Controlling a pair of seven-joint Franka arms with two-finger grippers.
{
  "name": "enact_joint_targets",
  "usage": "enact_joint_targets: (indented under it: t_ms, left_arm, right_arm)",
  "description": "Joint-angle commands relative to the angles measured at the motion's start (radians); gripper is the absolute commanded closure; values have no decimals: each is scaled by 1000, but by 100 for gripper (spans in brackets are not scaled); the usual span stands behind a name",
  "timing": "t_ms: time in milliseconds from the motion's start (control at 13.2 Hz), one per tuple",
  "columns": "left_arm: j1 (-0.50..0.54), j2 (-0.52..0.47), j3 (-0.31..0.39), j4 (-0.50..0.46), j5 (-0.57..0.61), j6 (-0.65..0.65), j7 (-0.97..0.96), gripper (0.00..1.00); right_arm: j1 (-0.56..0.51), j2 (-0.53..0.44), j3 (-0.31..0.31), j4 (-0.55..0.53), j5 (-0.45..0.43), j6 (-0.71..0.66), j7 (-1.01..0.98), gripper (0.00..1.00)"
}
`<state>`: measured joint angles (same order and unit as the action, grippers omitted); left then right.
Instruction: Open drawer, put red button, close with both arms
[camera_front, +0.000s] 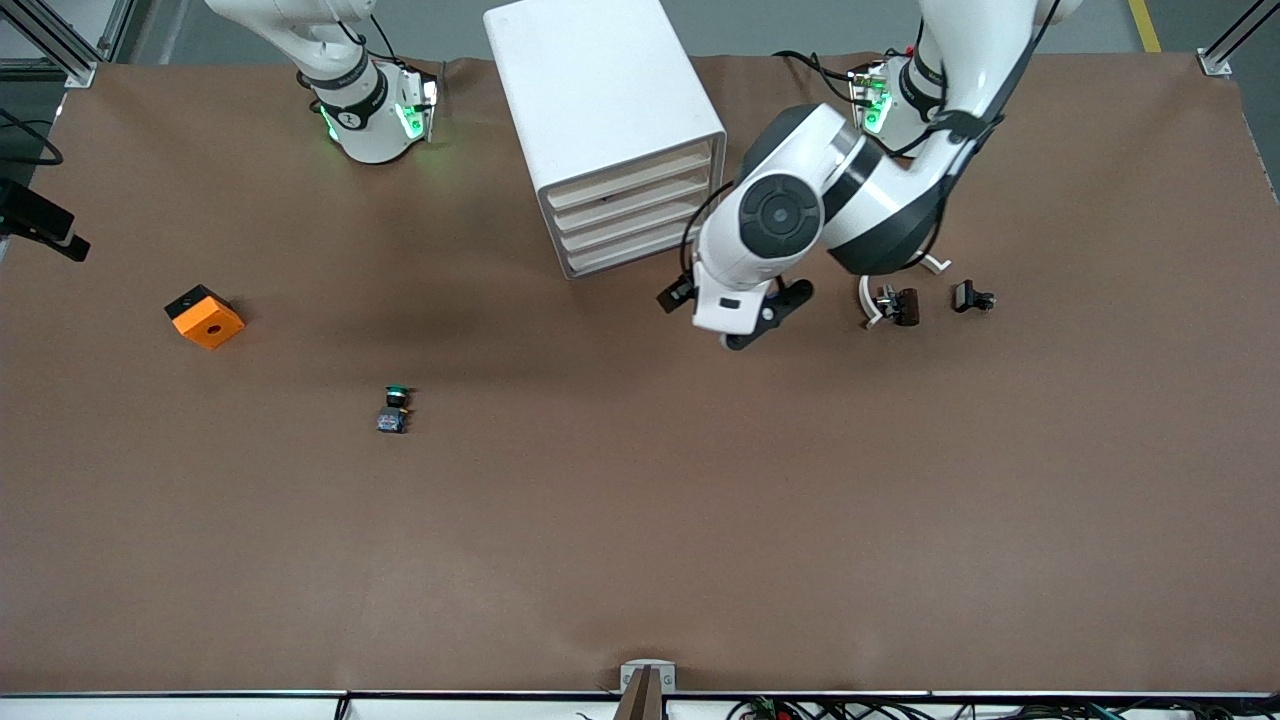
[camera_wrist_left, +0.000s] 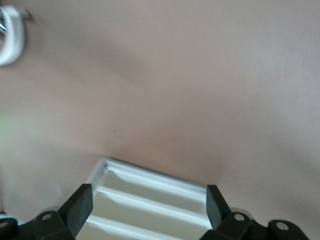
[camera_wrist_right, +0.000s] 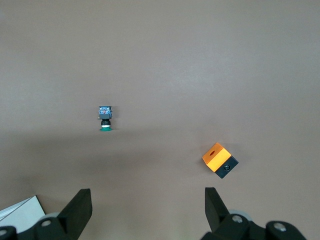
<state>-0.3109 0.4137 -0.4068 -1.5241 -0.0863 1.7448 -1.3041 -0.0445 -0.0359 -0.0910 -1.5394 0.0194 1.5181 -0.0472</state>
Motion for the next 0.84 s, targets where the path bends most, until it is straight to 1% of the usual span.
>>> enact_joint_targets:
  t_ms: [0, 228, 380, 608, 759]
  left_arm:
    - [32, -78, 2, -14, 80, -69, 48, 0]
    - [148, -144, -3, -14, 76, -143, 175, 0]
    - [225, -190, -6, -17, 66, -212, 311, 0]
    - [289, -248, 12, -30, 59, -322, 520, 0]
    - [279, -300, 119, -43, 57, -363, 674, 0]
  right_arm:
    - [-37, -33, 34, -33, 4, 10, -16, 0]
    - [-43, -33, 34, -33, 4, 11, -54, 0]
    - [-43, -35, 34, -33, 1, 11, -56, 0]
    - [-43, -35, 34, -34, -9, 11, -56, 0]
    - [-43, -35, 34, -33, -19, 11, -56, 0]
